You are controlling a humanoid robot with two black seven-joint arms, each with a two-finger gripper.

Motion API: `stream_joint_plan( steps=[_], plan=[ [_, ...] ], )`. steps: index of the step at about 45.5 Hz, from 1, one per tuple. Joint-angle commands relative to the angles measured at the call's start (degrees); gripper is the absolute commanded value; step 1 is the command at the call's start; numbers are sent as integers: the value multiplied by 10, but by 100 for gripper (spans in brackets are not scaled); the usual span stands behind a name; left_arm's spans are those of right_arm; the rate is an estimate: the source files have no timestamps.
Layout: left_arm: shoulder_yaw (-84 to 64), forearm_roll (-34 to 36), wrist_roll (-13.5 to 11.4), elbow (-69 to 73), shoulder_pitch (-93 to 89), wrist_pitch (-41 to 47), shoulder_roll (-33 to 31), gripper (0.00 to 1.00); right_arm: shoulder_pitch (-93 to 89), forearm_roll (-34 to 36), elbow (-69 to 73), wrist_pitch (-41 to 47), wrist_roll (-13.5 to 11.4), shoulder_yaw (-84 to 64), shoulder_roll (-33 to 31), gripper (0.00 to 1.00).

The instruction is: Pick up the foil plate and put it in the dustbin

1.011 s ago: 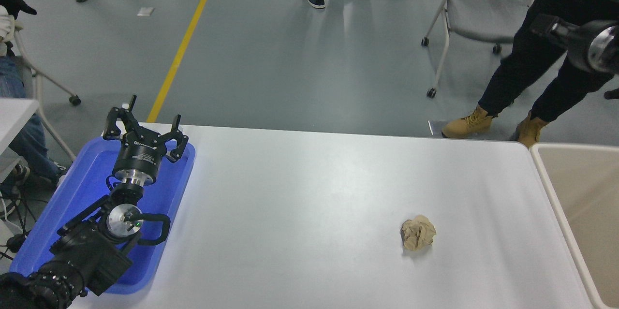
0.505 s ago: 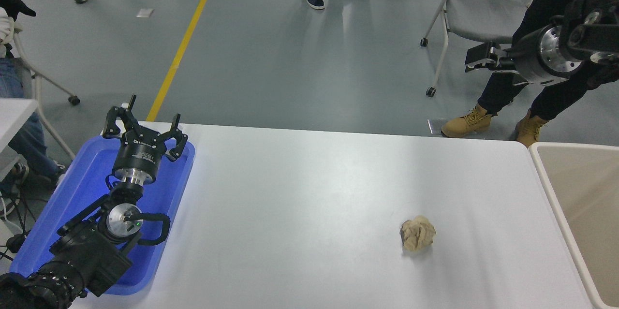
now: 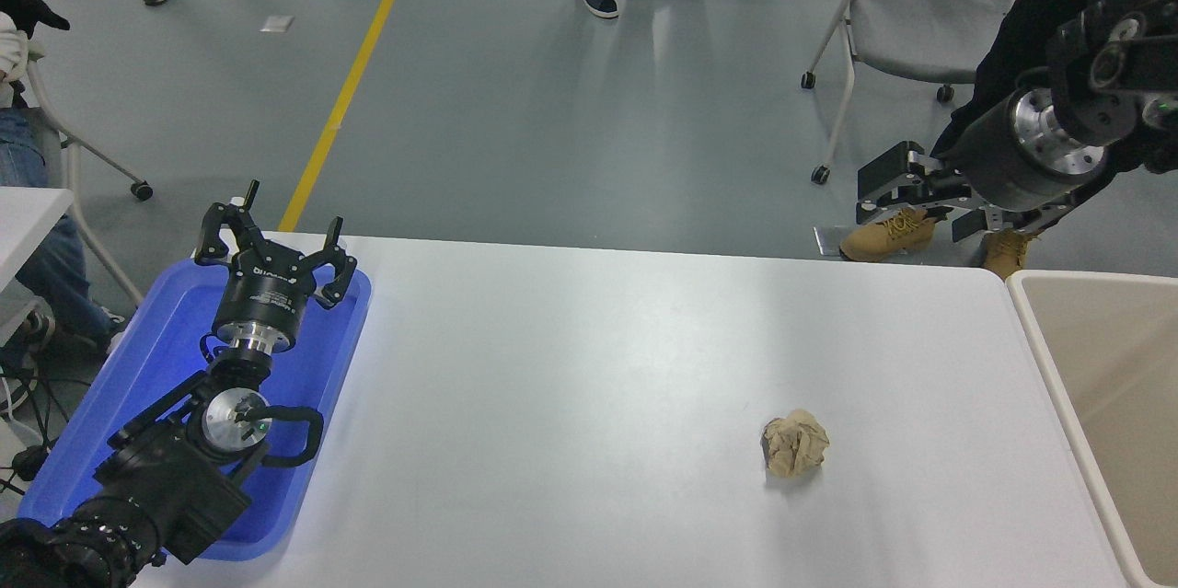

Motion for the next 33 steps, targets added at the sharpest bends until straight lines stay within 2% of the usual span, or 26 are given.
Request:
stream_joint_plan(
  steps=[1, 13, 33],
  plan=[
    [0, 0, 0, 0, 0, 0, 0, 100, 5, -13, 27, 20, 0, 1, 22, 100],
    [0, 0, 0, 0, 0, 0, 0, 100, 0, -14, 27, 32, 0, 3, 66, 100],
    [0, 0, 0, 0, 0, 0, 0, 100, -4, -14, 25, 31, 0, 3, 68, 100]
  ],
)
